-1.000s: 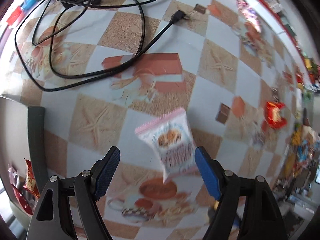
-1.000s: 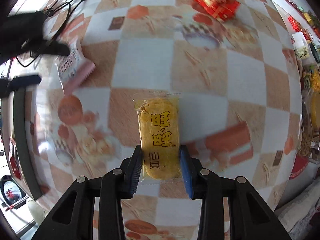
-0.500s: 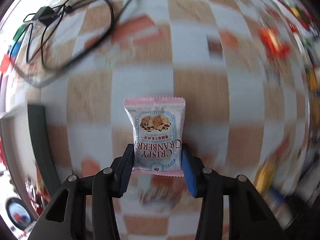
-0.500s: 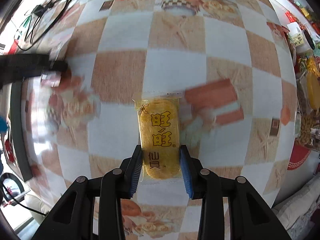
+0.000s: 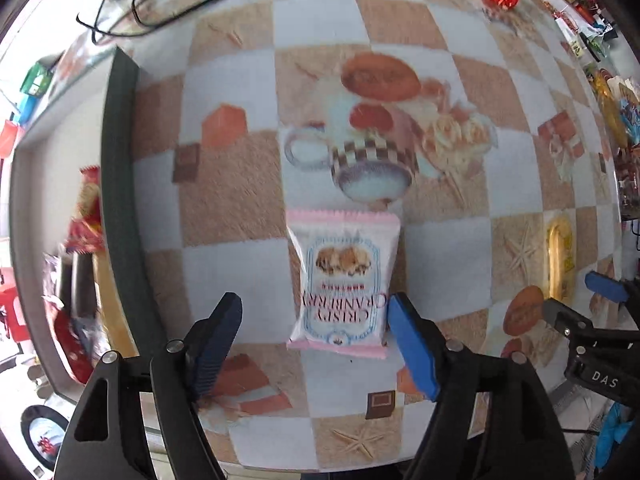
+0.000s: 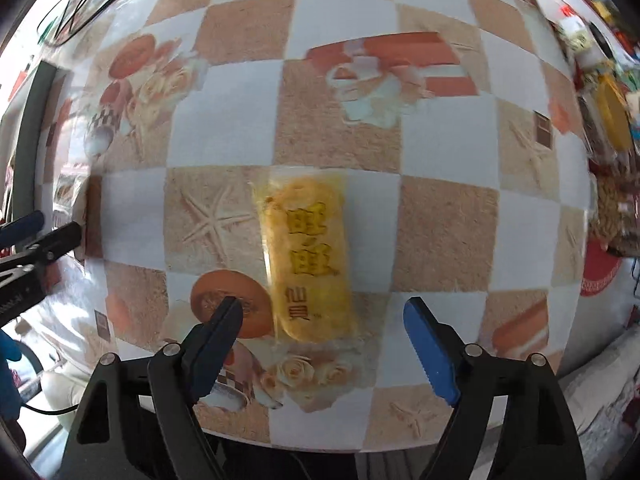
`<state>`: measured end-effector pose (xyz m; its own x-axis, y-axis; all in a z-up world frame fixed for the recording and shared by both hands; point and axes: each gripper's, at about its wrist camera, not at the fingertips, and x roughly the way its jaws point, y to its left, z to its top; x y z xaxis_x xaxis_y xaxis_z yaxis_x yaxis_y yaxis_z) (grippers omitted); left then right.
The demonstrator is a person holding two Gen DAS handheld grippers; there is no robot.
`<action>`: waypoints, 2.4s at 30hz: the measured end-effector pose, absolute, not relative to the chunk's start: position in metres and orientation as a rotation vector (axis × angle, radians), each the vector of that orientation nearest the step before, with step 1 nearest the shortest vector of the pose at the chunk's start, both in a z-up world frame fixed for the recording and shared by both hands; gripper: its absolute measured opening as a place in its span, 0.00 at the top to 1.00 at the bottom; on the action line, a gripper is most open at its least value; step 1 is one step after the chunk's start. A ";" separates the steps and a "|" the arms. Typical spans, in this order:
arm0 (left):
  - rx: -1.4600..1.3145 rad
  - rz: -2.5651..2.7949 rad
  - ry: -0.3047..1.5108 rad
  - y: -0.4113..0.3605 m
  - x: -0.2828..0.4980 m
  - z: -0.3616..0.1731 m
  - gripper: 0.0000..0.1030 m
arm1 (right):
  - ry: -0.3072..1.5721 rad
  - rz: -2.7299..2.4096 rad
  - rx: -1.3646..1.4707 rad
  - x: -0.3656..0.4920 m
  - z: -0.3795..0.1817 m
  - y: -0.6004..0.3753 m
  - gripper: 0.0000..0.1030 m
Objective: Organize snacks
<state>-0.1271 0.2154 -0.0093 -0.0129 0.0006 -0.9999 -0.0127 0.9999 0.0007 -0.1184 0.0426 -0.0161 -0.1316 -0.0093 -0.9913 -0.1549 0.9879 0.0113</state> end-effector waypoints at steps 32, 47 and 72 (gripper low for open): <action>0.031 -0.026 1.639 0.199 -0.085 -0.040 0.00 | 1.748 0.133 -0.172 -0.050 -0.040 0.003 0.01; 0.033 -0.030 1.625 0.199 -0.087 -0.039 0.00 | 1.679 0.140 -0.161 -0.056 -0.032 -0.001 0.00; 0.054 -0.054 1.412 0.159 -0.054 -0.008 0.44 | 1.606 0.116 -0.146 -0.046 0.000 0.009 0.64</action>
